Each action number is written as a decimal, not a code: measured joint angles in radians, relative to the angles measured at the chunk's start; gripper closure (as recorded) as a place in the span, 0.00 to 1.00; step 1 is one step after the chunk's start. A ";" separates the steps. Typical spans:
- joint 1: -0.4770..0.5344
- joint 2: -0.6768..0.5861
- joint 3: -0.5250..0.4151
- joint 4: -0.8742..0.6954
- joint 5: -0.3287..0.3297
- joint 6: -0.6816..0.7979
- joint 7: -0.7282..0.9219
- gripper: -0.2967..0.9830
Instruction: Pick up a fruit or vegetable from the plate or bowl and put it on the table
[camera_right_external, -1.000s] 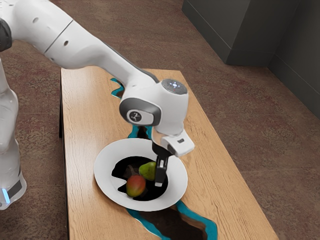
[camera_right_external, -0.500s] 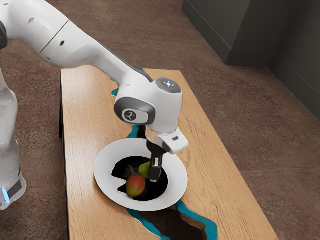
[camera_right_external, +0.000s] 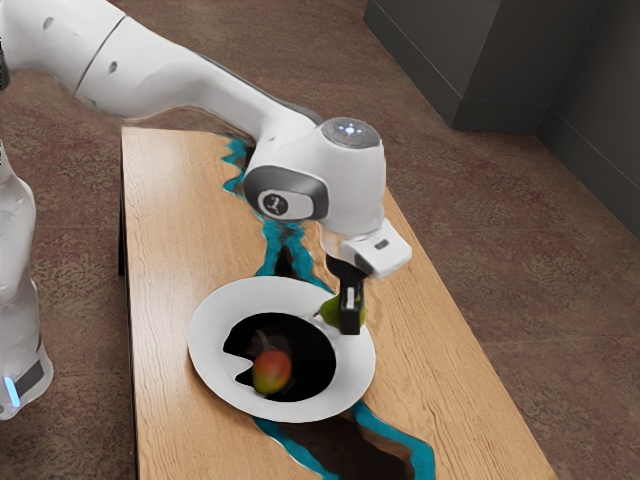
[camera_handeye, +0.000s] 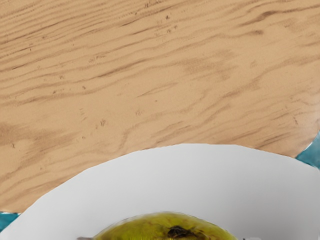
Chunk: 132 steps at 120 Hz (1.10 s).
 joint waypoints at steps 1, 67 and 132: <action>0.000 0.006 0.000 0.013 0.006 0.000 -0.001 0.52; -0.101 0.458 0.007 0.495 0.291 0.088 -0.021 0.39; -0.081 0.134 0.295 0.489 0.160 -0.261 -0.747 0.23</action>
